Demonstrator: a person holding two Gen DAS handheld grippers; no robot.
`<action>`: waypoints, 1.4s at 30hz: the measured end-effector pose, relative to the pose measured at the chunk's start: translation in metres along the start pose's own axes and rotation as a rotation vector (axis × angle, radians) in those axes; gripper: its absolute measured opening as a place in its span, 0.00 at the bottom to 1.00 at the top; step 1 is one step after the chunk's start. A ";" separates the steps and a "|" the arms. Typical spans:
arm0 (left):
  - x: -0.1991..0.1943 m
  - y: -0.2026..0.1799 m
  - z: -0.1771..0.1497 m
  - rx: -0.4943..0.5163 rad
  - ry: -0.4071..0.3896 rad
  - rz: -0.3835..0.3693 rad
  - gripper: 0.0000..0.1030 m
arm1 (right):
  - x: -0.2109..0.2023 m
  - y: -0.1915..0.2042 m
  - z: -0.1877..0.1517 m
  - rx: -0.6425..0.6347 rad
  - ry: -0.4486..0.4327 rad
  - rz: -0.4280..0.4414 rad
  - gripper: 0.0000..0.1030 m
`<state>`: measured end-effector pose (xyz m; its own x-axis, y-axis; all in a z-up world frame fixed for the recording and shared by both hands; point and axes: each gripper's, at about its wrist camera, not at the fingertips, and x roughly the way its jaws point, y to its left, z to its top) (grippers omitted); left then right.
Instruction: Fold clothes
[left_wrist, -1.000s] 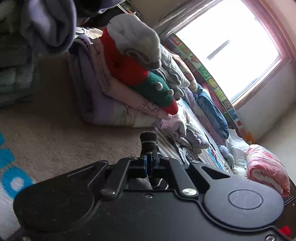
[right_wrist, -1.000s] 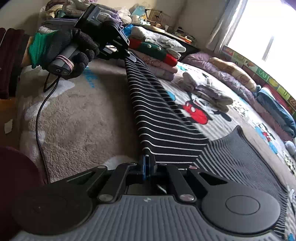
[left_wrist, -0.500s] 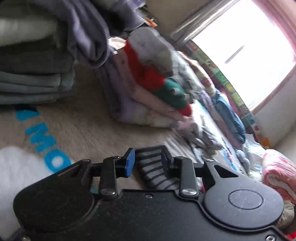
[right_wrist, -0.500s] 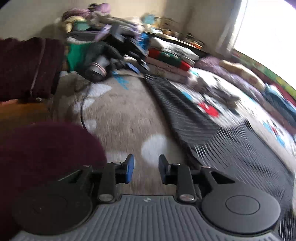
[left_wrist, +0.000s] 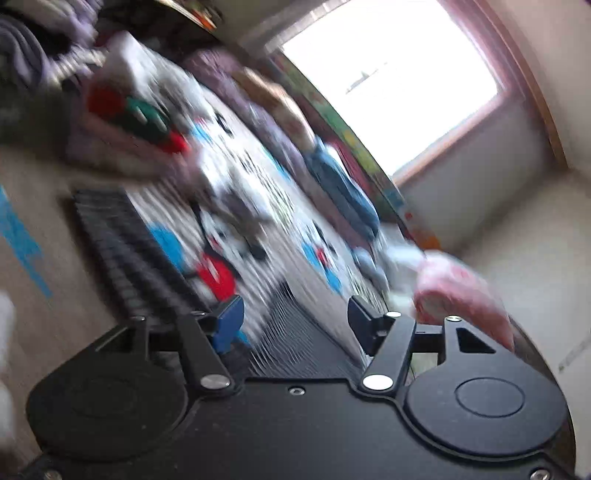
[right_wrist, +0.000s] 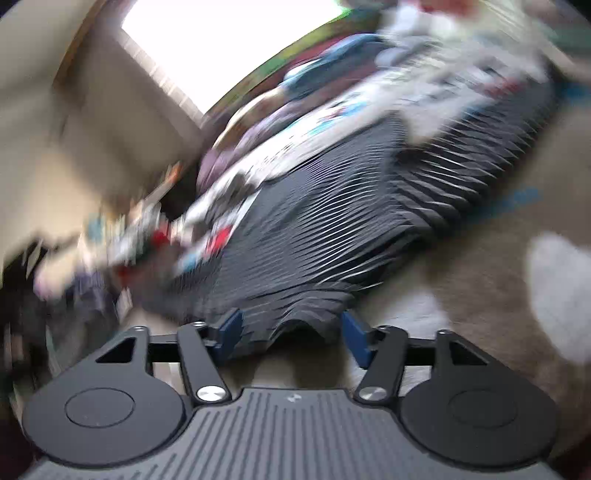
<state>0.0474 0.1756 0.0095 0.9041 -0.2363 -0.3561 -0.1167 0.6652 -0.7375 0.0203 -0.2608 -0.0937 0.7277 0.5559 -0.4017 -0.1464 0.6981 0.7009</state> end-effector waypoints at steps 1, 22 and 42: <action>0.008 -0.004 -0.016 0.002 0.042 0.013 0.60 | 0.000 -0.011 0.002 0.065 -0.014 0.010 0.66; 0.069 0.007 -0.152 -0.003 0.243 0.007 0.08 | 0.040 -0.043 -0.020 0.321 -0.013 0.111 0.13; 0.062 -0.078 -0.196 0.587 0.224 0.094 0.28 | -0.032 -0.089 0.028 0.303 -0.173 -0.053 0.43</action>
<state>0.0318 -0.0294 -0.0678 0.7854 -0.2582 -0.5626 0.1112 0.9529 -0.2820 0.0289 -0.3532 -0.1269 0.8357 0.4197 -0.3542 0.0811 0.5436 0.8354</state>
